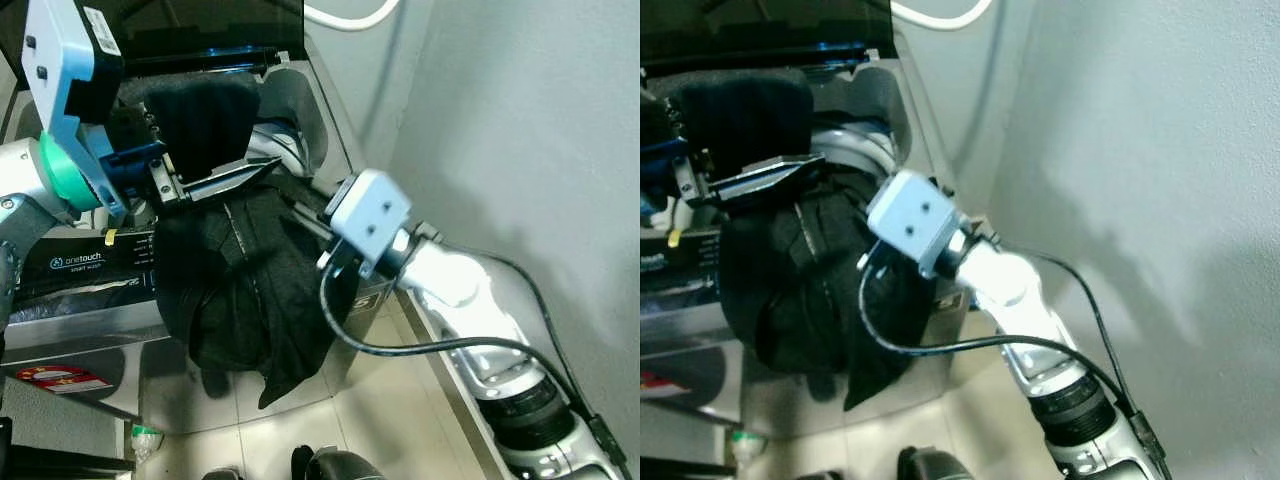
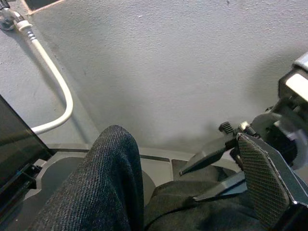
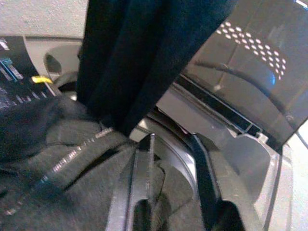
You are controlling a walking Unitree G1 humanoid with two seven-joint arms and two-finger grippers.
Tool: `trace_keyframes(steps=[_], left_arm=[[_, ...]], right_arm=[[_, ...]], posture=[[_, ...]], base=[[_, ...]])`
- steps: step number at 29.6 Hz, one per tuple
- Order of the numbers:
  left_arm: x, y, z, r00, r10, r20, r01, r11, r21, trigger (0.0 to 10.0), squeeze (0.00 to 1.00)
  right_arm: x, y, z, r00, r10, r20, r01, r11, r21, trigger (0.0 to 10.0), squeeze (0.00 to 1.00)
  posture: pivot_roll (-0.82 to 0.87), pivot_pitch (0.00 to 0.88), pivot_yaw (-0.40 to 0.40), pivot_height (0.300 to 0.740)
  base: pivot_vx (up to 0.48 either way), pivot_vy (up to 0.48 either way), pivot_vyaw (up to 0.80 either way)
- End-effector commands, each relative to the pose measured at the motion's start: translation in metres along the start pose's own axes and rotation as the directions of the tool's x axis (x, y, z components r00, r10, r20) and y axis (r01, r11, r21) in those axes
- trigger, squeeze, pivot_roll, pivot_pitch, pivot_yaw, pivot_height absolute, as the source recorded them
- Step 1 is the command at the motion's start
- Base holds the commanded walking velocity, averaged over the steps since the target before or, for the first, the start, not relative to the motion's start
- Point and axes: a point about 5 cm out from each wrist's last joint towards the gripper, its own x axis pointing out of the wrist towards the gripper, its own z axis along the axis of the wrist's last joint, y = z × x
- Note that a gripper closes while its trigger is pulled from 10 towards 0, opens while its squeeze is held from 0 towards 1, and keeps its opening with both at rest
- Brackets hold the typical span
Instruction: Clothes washing
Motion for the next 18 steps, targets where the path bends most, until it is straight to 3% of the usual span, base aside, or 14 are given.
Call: trace_keyframes(steps=[1,9,18], left_arm=[[0.000,-0.002,0.002,1.000,-0.007,0.010,0.007,1.000,0.021,10.0,0.00],[0.000,-0.001,0.002,1.000,-0.002,0.006,0.002,1.000,0.025,10.0,0.00],[0.000,-0.002,0.003,1.000,0.004,0.006,-0.004,1.000,0.028,10.0,0.00]], right_arm=[[-0.002,0.004,0.000,0.999,0.033,0.000,-0.033,0.999,0.007,10.0,1.00],[-0.015,0.030,-0.012,0.967,0.244,-0.070,-0.245,0.970,0.003,10.0,1.00],[-0.020,0.035,-0.015,0.943,0.315,-0.110,-0.316,0.949,0.004,10.0,1.00]], posture=[[0.07,0.058,0.046,0.740],[0.08,0.067,0.042,0.740],[0.08,0.069,0.039,0.740]], base=[[0.000,0.000,0.00],[0.000,0.000,0.00],[0.000,0.000,0.00]])
